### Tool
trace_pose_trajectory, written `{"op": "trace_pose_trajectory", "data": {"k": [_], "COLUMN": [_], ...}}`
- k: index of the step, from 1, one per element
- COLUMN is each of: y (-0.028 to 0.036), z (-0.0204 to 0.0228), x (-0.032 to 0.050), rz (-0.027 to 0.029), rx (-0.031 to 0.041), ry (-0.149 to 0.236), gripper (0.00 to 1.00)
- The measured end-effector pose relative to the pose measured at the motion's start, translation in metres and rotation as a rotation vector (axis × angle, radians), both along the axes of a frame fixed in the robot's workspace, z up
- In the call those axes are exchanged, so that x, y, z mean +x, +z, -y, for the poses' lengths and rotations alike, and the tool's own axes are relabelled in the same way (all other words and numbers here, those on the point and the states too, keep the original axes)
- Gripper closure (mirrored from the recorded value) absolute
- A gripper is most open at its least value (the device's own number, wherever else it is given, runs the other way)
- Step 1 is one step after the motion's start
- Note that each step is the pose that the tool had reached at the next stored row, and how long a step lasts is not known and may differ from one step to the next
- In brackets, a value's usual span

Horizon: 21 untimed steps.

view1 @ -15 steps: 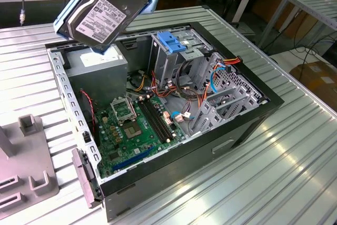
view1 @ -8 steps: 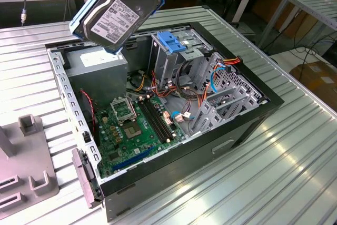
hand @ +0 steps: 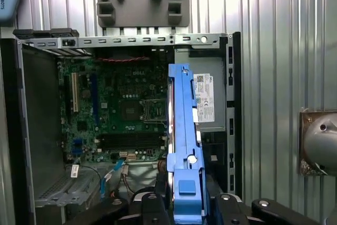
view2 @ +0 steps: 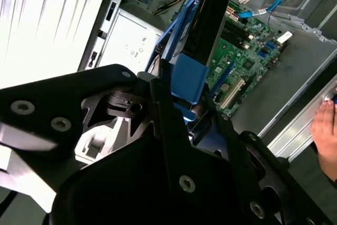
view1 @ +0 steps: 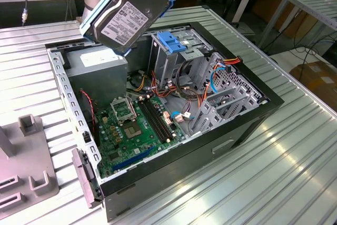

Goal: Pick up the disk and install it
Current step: 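Insert the disk into the insertion slot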

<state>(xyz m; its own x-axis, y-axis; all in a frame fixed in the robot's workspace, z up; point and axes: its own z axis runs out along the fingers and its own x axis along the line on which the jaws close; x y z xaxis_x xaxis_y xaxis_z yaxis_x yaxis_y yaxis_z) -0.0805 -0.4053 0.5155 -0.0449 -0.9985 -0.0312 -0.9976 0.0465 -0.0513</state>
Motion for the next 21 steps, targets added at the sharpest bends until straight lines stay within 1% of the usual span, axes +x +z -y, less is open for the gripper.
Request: {"op": "trace_pose_trajectory", "data": {"k": [1, 3, 6, 10, 12, 15, 16, 17, 18, 20, 21], "y": [-0.0004, -0.0015, -0.0039, -0.0056, -0.0064, -0.0081, -0.0085, -0.0088, -0.0088, -0.0089, -0.0089], "z": [0.0017, 0.0076, 0.0206, 0.0313, 0.0378, 0.0504, 0.0523, 0.0535, 0.0542, 0.0555, 0.056], "x": [0.0006, 0.0025, 0.0057, 0.0077, 0.0089, 0.0111, 0.0121, 0.0132, 0.0137, 0.0145, 0.0149], "rz": [0.0, 0.0, 0.0, 0.0001, 0.0, -0.0001, 0.0004, 0.004, 0.0114, 0.0336, 0.0499], "rx": [-0.001, -0.003, -0.0047, -0.007, -0.0094, -0.0135, -0.0136, -0.0134, -0.0134, -0.0134, -0.0134], "ry": [0.0, 0.0, 0.0, 0.0, 0.0, 0.0, 0.0, 0.0, 0.0, 0.0, 0.0], "gripper": [0.63, 0.63, 0.63, 0.63, 0.63, 0.63, 0.63, 0.63, 0.63, 0.63, 0.63]}}
